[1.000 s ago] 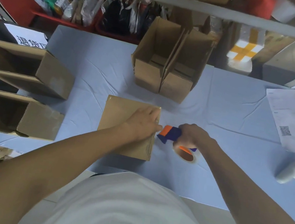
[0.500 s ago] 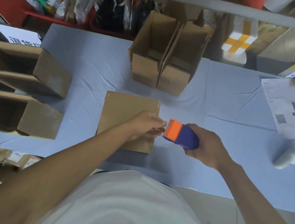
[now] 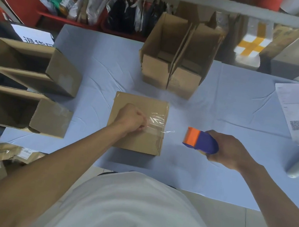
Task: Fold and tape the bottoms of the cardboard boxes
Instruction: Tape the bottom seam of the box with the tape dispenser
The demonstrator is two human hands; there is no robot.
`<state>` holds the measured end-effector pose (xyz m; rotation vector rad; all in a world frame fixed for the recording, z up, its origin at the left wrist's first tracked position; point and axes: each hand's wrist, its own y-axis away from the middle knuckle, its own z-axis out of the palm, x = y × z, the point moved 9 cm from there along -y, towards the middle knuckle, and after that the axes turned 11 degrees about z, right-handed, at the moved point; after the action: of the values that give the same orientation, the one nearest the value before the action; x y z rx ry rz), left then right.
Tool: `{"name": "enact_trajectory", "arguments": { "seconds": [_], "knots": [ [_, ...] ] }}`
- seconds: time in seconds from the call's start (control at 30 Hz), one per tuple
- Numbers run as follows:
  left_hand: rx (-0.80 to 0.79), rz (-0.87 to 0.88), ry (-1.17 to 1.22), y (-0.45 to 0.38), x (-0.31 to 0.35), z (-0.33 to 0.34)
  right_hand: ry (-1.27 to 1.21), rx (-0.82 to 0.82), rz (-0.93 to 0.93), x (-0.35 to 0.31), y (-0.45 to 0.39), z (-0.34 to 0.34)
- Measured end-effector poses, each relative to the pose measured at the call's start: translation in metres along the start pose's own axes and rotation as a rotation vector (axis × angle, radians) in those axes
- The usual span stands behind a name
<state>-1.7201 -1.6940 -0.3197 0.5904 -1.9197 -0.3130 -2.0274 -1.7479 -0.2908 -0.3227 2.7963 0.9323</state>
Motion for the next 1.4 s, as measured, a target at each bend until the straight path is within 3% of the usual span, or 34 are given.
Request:
{"name": "enact_trajectory", "arguments": {
  "seconds": [0.23,0.47,0.53,0.67,0.77,0.83,0.9,0.97,1.07,1.23,1.4],
  "knots": [
    [0.01,-0.078,-0.047,-0.001,-0.007,0.007,0.063,-0.051,-0.003,-0.002,-0.023,0.011],
    [-0.032,0.144,-0.968,-0.001,0.048,0.005,0.246,-0.117,-0.002,-0.027,-0.04,0.027],
    [-0.129,0.305,-0.965,-0.002,0.062,0.023,0.289,-0.108,-0.011,-0.04,-0.045,0.028],
    [-0.433,0.316,-0.358,0.014,0.056,0.062,0.382,-0.105,-0.023,-0.064,-0.051,0.032],
    [-0.41,0.384,-0.553,0.009,0.047,0.068,0.432,-0.14,0.031,-0.082,-0.051,0.041],
    [-0.409,0.552,-0.754,0.01,0.051,0.077,0.562,-0.126,0.025,-0.094,-0.053,0.046],
    [-0.446,0.613,-0.964,0.012,0.05,0.086,0.626,-0.079,0.018,-0.101,-0.056,0.042],
    [-0.46,0.64,-1.229,0.014,0.045,0.099,0.579,-0.093,0.053,-0.093,-0.058,0.043],
    [-0.408,0.599,-1.373,0.017,0.044,0.105,0.426,-0.082,0.151,-0.068,-0.051,0.045],
    [-0.373,0.585,-1.276,0.017,0.039,0.098,0.075,0.118,0.255,-0.028,-0.043,0.02],
    [-0.31,0.576,-1.075,0.024,0.039,0.091,-0.033,0.388,0.071,-0.031,-0.041,0.01]
  ]
}}
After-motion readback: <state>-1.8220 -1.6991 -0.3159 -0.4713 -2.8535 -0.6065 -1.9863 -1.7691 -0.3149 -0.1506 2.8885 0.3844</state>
